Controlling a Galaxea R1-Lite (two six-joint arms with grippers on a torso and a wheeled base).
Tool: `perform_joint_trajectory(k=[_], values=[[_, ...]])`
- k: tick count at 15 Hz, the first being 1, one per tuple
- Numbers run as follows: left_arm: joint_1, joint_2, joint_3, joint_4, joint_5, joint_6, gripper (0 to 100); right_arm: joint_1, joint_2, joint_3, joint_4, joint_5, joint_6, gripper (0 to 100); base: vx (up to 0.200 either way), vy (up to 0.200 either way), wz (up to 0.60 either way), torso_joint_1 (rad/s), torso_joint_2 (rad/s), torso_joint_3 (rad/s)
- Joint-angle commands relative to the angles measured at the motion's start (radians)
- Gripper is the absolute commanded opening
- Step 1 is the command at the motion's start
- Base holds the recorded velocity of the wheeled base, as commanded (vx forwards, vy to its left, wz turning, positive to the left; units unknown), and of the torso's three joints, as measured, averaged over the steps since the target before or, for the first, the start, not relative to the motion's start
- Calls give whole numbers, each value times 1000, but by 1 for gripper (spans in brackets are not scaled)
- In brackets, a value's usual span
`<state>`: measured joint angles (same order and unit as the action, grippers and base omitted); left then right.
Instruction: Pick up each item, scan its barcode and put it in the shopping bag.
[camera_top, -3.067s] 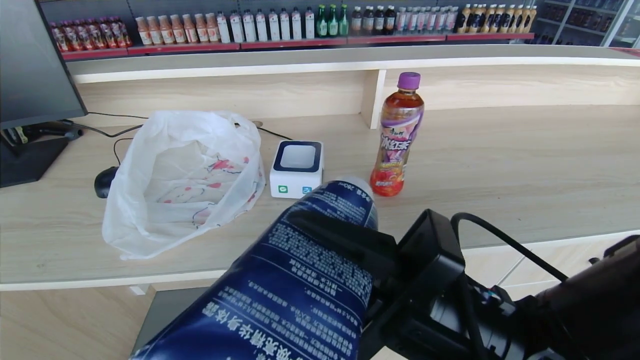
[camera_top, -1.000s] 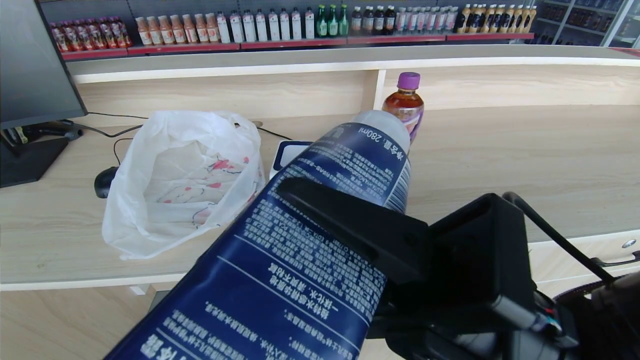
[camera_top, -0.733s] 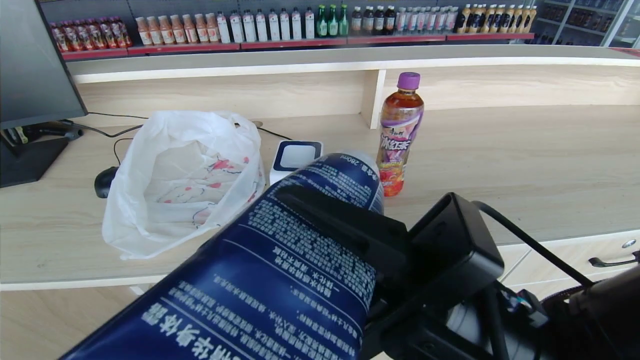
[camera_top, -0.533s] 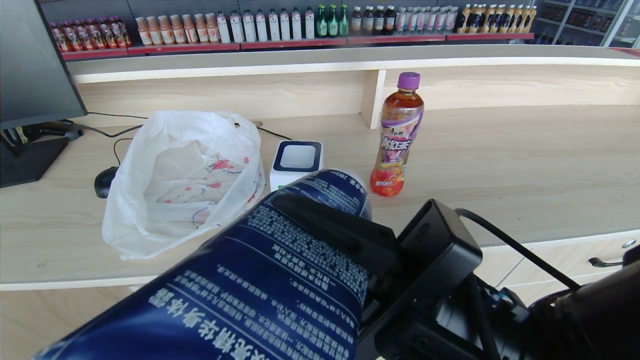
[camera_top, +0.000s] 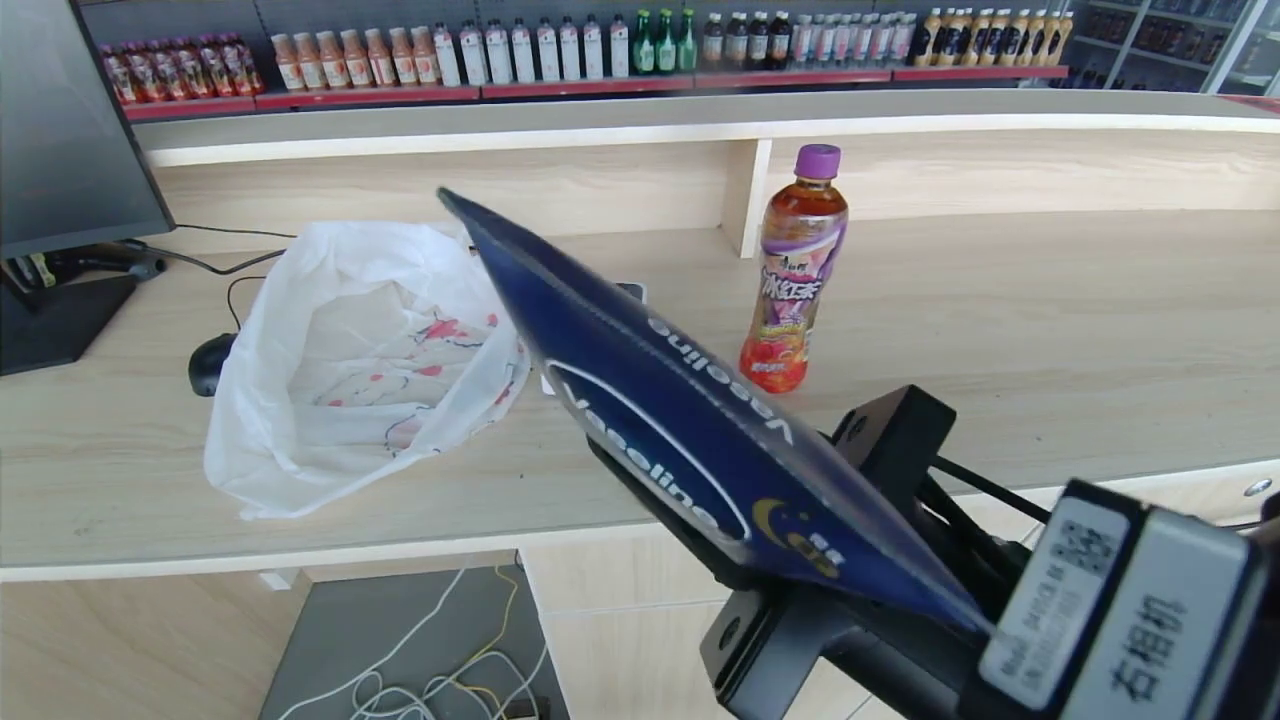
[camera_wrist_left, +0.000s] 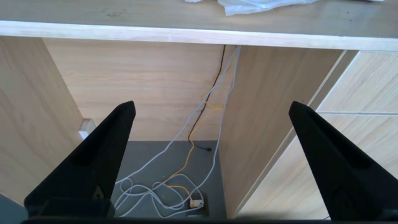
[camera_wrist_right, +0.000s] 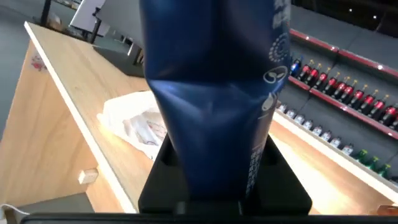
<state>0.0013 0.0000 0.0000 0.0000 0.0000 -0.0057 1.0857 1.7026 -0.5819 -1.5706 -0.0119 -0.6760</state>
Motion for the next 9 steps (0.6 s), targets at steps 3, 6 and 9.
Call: perform_joint_trajectory(k=[3, 6, 9], values=[[0, 0, 0, 0, 0, 0, 100, -107, -1, 33, 0, -72, 256, 0, 0, 0, 0, 0, 0, 0], [0, 0, 0, 0, 0, 0, 100, -178, 62, -1, 0, -72, 546, 0, 0, 0, 0, 0, 0, 0], [0, 0, 0, 0, 0, 0, 100, -268, 46, -29, 0, -72, 668, 0, 0, 0, 0, 0, 0, 0]])
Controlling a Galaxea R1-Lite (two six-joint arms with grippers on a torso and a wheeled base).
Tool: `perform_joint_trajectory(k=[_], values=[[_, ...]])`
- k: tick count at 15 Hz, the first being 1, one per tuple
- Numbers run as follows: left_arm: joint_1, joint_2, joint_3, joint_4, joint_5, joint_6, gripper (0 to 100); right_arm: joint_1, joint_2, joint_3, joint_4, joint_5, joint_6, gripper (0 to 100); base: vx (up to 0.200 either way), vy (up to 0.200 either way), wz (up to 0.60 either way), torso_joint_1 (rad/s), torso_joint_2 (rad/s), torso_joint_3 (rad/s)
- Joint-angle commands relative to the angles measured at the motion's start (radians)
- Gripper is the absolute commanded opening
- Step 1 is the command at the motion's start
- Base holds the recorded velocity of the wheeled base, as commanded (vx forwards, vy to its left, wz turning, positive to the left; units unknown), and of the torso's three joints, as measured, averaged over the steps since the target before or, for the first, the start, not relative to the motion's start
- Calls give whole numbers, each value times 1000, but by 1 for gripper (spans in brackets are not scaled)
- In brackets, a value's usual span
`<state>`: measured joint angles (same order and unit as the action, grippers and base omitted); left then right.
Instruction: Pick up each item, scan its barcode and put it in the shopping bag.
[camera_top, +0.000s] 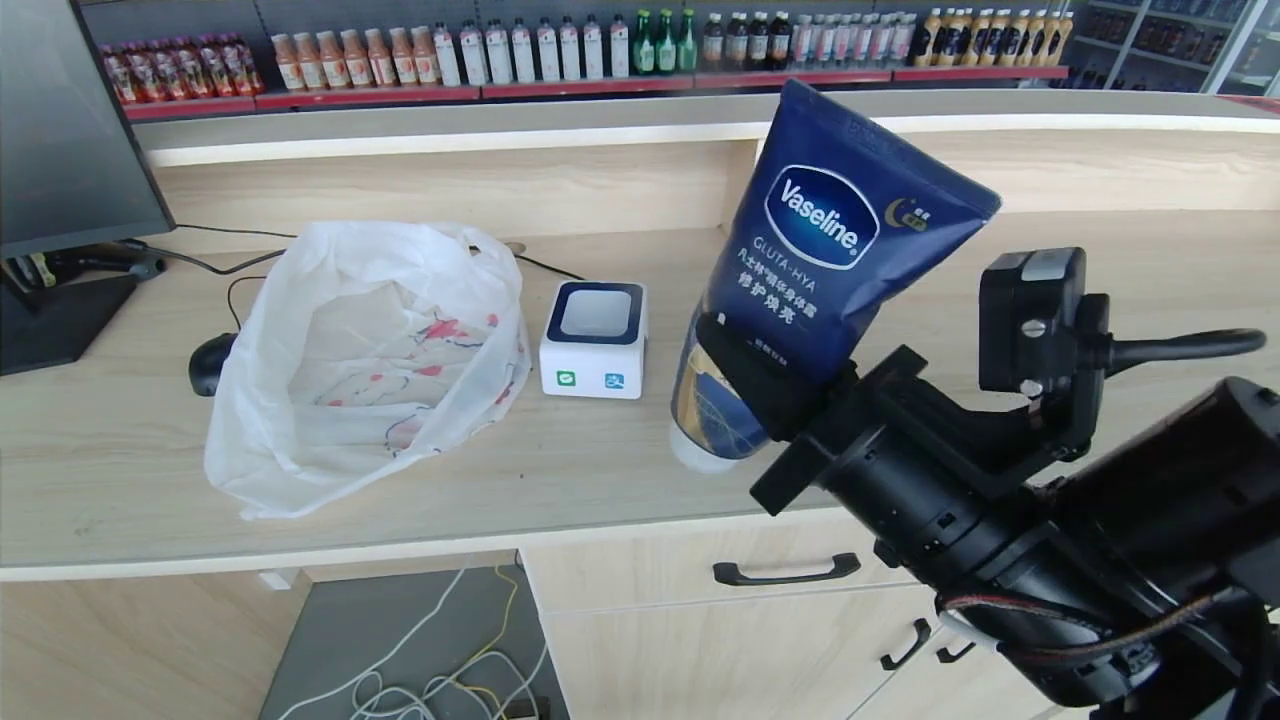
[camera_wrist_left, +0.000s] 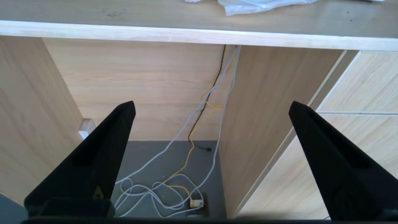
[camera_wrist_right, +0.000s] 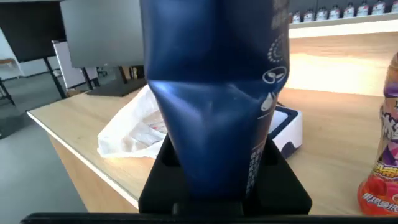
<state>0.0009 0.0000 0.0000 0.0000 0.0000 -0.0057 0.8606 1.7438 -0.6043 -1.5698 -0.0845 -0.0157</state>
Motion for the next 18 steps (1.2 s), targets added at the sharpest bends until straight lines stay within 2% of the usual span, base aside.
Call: perform_joint_trajectory(k=[1, 2, 5, 12, 18], values=[[1, 0, 0, 0, 0, 0, 100, -103, 0, 27, -1, 0, 48, 0, 0, 0, 0, 0, 0, 0], [1, 0, 0, 2, 0, 1, 100, -118, 6, 26, -1, 0, 76, 0, 0, 0, 0, 0, 0, 0], [1, 0, 0, 0, 0, 1, 100, -129, 63, -126, -1, -6, 71, 0, 0, 0, 0, 0, 0, 0], [1, 0, 0, 0, 0, 1, 100, -146, 5, -85, -1, -5, 82, 0, 0, 0, 0, 0, 0, 0], [1, 0, 0, 2, 0, 0, 100, -155, -37, -37, -1, -6, 80, 0, 0, 200, 0, -2, 1, 3]])
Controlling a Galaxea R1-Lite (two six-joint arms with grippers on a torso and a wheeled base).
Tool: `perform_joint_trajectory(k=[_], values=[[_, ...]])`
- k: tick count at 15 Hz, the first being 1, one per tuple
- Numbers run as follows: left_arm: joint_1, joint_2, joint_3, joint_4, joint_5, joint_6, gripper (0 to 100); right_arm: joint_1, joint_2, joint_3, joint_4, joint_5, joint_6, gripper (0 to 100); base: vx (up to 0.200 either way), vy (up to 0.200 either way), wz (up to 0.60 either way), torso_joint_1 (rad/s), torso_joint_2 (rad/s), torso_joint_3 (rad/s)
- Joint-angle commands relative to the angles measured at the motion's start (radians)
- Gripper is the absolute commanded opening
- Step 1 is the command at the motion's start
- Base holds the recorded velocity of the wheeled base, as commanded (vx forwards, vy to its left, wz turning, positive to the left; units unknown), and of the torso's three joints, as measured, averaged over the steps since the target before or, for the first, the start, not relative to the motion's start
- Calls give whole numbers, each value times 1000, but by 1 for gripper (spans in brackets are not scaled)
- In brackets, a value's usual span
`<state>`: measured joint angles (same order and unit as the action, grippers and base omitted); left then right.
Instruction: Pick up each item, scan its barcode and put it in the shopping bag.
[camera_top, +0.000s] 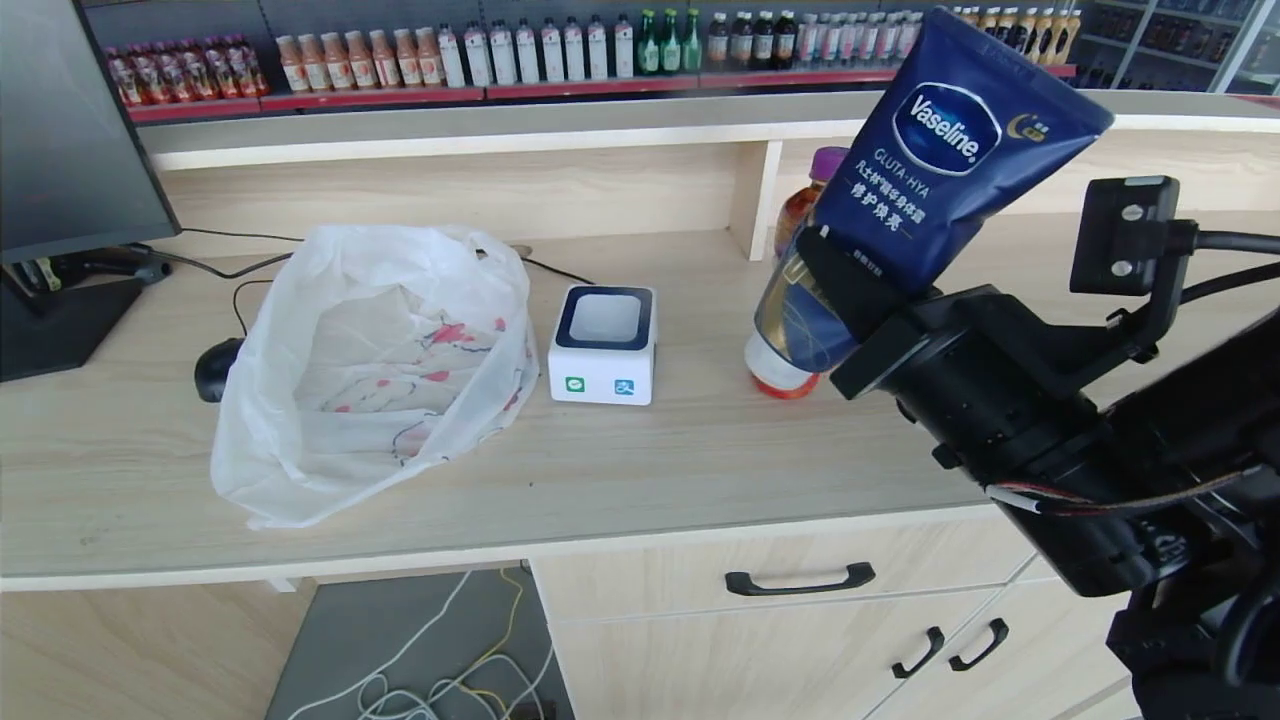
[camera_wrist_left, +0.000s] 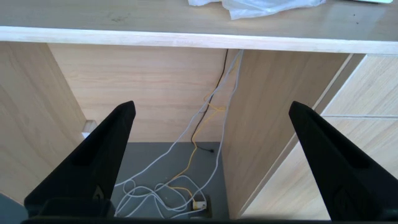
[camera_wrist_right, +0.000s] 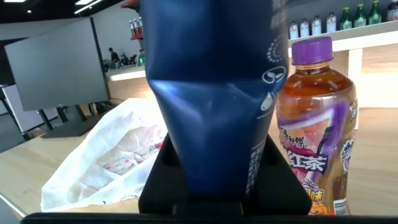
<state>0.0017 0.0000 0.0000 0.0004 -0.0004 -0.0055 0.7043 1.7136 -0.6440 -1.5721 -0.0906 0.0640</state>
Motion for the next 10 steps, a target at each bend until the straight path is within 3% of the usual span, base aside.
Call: perform_joint_trajectory(k=[1, 7, 10], values=[[0, 0, 0, 1, 0, -1, 100, 1, -14, 3, 1, 0, -1, 0, 0, 200, 0, 22, 12, -12], [0, 0, 0, 1, 0, 1, 100, 1, -37, 15, 1, 0, -1, 0, 0, 200, 0, -1, 0, 4], [0, 0, 0, 1, 0, 1, 100, 1, -45, 30, 1, 0, 0, 0, 0, 0, 0, 0, 0, 0]])
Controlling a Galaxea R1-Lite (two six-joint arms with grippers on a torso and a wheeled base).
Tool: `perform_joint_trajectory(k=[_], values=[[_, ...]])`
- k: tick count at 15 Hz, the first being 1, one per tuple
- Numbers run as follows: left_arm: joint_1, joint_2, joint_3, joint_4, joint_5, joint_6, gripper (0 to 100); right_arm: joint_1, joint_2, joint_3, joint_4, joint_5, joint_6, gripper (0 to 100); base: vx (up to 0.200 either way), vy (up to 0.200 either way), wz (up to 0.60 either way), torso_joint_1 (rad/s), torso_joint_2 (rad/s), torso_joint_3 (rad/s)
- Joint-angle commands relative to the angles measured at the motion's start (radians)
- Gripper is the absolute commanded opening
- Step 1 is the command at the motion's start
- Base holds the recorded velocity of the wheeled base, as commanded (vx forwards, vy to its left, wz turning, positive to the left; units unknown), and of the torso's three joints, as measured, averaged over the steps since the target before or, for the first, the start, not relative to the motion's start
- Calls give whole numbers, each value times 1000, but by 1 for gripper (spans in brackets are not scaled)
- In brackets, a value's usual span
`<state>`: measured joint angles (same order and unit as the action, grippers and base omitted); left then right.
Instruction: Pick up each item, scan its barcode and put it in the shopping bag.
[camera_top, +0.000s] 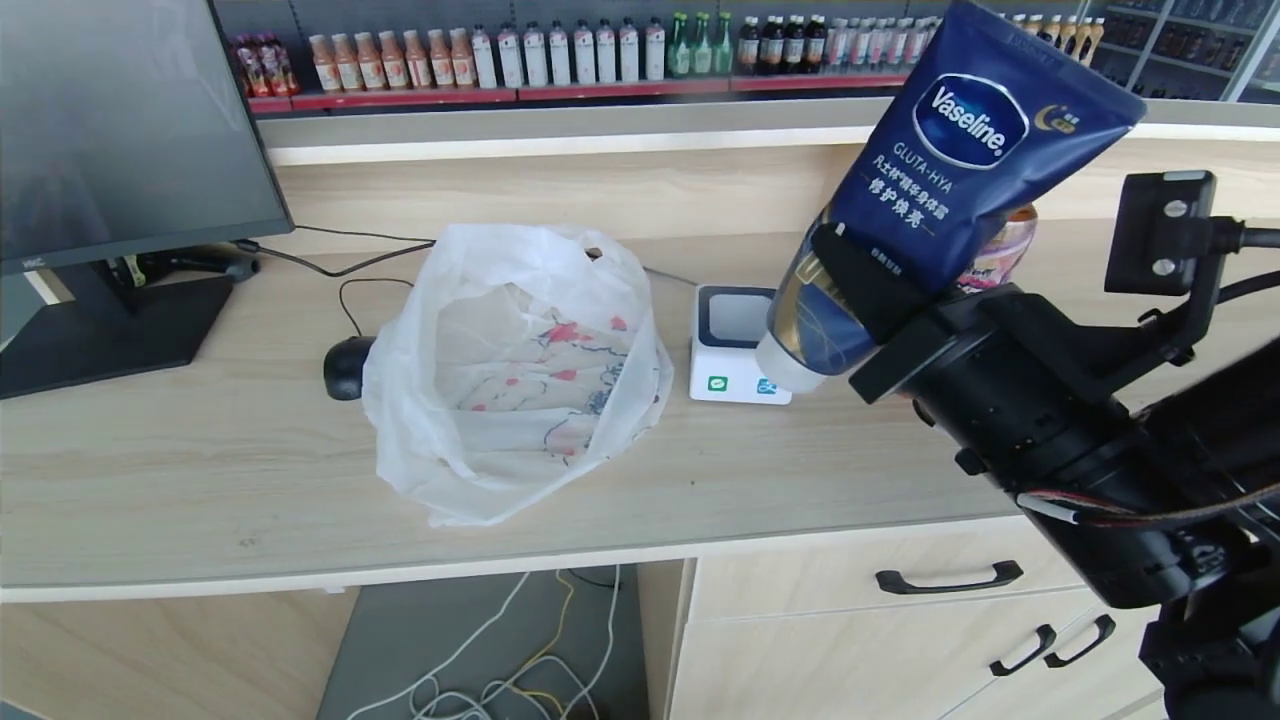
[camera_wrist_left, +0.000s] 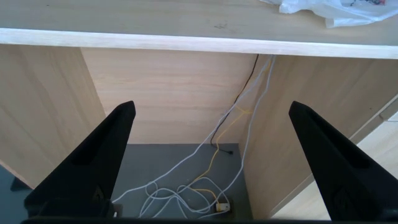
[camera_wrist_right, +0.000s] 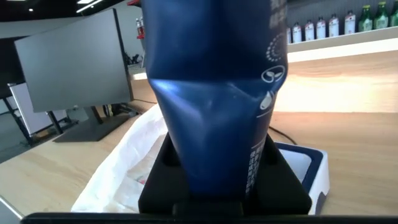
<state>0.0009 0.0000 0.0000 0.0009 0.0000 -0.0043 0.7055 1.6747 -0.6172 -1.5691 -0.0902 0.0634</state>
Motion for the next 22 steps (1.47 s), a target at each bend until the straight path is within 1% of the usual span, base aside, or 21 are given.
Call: perform_joint_trajectory(k=[1, 5, 8, 10, 11, 13, 14, 15, 16, 17, 18, 19, 22], values=[[1, 0, 0, -1, 0, 0, 100, 0, -6, 4, -2, 1, -1, 0, 0, 0, 0, 0, 0, 0], [1, 0, 0, -1, 0, 0, 100, 0, 19, -9, -2, 1, -13, 0, 0, 0, 0, 0, 0, 0], [1, 0, 0, -1, 0, 0, 100, -28, 79, -50, -2, 3, 13, 0, 0, 0, 0, 0, 0, 0], [1, 0, 0, -1, 0, 0, 100, -38, 145, -164, -2, 3, 70, 0, 0, 0, 0, 0, 0, 0], [1, 0, 0, -1, 0, 0, 100, -49, 161, -187, 21, 1, 118, 0, 0, 0, 0, 0, 0, 0], [1, 0, 0, -1, 0, 0, 100, -80, 174, -225, 104, -8, 196, 0, 0, 0, 0, 0, 0, 0], [1, 0, 0, -1, 0, 0, 100, -83, 177, -266, 152, -43, 231, 0, 0, 0, 0, 0, 0, 0], [1, 0, 0, -1, 0, 0, 100, -83, 185, -323, 210, -117, 294, 0, 0, 0, 0, 0, 0, 0], [1, 0, 0, -1, 0, 0, 100, -86, 214, -476, 342, -250, 438, 0, 0, 0, 0, 0, 0, 0], [1, 0, 0, -1, 0, 0, 100, -106, 227, -547, 405, -276, 487, 0, 0, 0, 0, 0, 0, 0], [1, 0, 0, -1, 0, 0, 100, -118, 235, -579, 429, -278, 504, 0, 0, 0, 0, 0, 0, 0], [1, 0, 0, -1, 0, 0, 100, -149, 247, -618, 463, -278, 541, 0, 0, 0, 0, 0, 0, 0], [1, 0, 0, -1, 0, 0, 100, -166, 254, -674, 552, -302, 682, 0, 0, 0, 0, 0, 0, 0]])
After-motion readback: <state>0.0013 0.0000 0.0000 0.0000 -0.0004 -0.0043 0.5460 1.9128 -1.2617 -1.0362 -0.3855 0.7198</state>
